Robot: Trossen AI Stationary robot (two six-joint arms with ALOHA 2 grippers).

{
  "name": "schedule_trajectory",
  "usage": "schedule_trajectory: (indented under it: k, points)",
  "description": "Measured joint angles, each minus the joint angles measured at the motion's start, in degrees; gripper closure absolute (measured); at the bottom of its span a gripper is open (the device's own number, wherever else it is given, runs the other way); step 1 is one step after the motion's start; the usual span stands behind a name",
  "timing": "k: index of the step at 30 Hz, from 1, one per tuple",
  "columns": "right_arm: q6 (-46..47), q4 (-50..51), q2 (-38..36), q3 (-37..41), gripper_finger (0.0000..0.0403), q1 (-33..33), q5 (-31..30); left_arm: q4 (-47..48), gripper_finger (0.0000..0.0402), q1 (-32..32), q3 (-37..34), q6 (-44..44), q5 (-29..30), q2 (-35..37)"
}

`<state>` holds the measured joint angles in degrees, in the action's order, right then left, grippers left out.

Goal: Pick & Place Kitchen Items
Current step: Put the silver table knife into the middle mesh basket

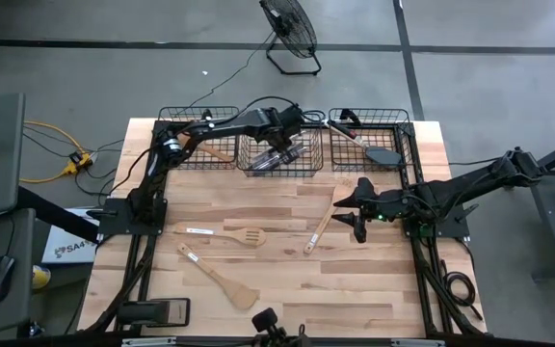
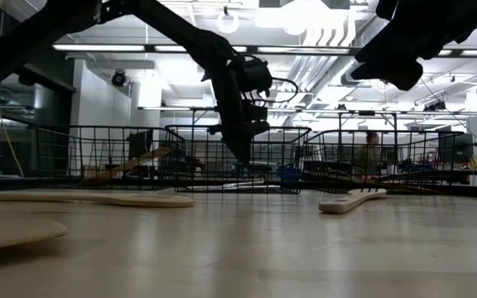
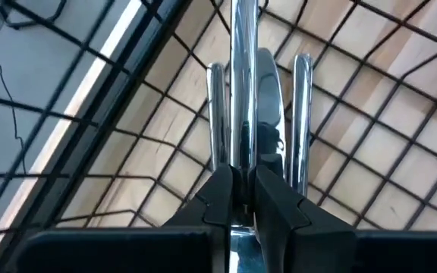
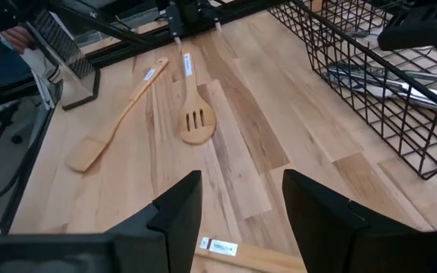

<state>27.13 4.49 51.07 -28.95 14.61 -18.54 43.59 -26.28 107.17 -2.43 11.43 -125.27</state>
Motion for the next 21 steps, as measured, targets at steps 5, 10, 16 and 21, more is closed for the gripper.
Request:
schedule_trajectory:
  k: [5,10,16,21]
  points:
    - [0.4,0.0,0.0,0.0,0.0227,0.0,0.0,-0.3,0.0371,-0.1,0.0,-0.5,-0.3,-0.6]
    - [2.6,0.0,0.0,0.0,0.0227,0.0,-2.1,-0.2,0.0369,-0.1,0.0,-0.4,-0.5,-0.9]
    - [3.2,0.0,0.0,0.0,0.0227,0.0,-2.6,0.2,0.0368,-0.1,0.0,-0.3,-0.5,-0.9]
    - [4.7,0.1,0.0,0.0,0.0227,0.0,-2.5,0.6,0.0367,0.0,0.0,-0.4,-1.7,-0.9]
